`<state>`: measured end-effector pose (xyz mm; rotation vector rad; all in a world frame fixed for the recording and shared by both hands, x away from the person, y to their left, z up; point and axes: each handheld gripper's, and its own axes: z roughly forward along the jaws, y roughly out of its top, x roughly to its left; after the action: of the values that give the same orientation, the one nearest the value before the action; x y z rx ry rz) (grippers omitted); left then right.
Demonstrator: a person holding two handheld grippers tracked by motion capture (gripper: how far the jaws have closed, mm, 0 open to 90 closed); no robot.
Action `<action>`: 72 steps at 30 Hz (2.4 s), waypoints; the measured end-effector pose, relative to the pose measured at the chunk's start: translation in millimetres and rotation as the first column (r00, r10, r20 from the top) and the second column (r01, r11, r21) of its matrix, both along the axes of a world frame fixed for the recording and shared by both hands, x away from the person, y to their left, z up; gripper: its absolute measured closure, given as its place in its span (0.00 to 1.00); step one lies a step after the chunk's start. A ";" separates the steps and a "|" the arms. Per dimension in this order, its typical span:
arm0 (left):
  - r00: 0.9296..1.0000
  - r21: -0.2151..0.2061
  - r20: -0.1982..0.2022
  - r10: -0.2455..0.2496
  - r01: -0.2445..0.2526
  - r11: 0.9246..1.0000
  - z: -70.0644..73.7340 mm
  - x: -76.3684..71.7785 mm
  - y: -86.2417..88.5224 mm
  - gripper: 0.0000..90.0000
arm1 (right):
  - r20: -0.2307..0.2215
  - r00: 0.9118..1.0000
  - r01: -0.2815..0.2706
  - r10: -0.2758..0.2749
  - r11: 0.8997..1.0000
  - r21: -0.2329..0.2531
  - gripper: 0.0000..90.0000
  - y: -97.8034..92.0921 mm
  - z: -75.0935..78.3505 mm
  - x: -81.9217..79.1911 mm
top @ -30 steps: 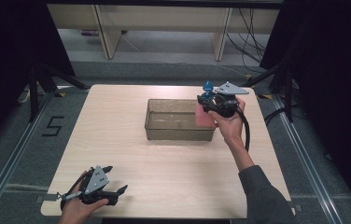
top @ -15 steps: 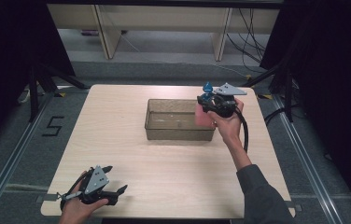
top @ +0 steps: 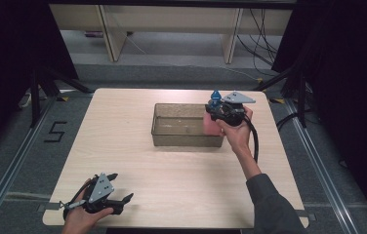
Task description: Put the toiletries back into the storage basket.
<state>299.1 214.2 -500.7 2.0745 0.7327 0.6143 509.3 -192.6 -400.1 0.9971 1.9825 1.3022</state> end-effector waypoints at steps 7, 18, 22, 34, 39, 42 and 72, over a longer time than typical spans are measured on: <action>1.000 -0.001 -0.001 -0.001 0.001 1.000 -0.1 -0.1 0.0 0.17 | -0.016 1.000 0.010 -0.010 1.000 0.009 0.60 1.1 -7.9 -0.5; 1.000 0.000 0.001 -0.001 0.001 1.000 0.4 -0.3 0.1 0.17 | -0.025 1.000 0.008 -0.007 1.000 0.028 0.60 1.3 -19.1 0.9; 1.000 0.000 0.002 0.001 -0.001 1.000 0.4 -0.3 0.2 0.17 | -0.020 1.000 0.014 -0.013 1.000 0.016 0.60 0.7 -21.4 0.7; 1.000 0.003 -0.001 -0.001 0.001 1.000 0.2 -0.3 -0.1 0.17 | -0.038 0.999 0.024 -0.023 0.999 0.022 0.60 -5.1 -29.9 -1.8; 1.000 0.001 0.000 0.000 0.000 1.000 -0.1 0.0 0.0 0.17 | -0.017 1.000 0.023 -0.023 1.000 0.012 0.60 -6.2 -32.5 -2.8; 1.000 0.007 0.000 -0.002 0.002 1.000 0.0 0.0 0.1 0.17 | -0.020 1.000 0.016 -0.016 1.000 0.013 0.60 -6.8 -34.5 -4.1; 1.000 0.011 0.003 -0.002 0.002 1.000 0.6 -0.3 0.1 0.17 | -0.047 0.997 0.059 -0.054 0.992 0.112 0.39 -12.0 -36.4 -17.1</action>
<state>298.9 214.3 -500.2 2.0838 0.7269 0.6221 492.2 -204.5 -436.4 1.1368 1.9154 1.3859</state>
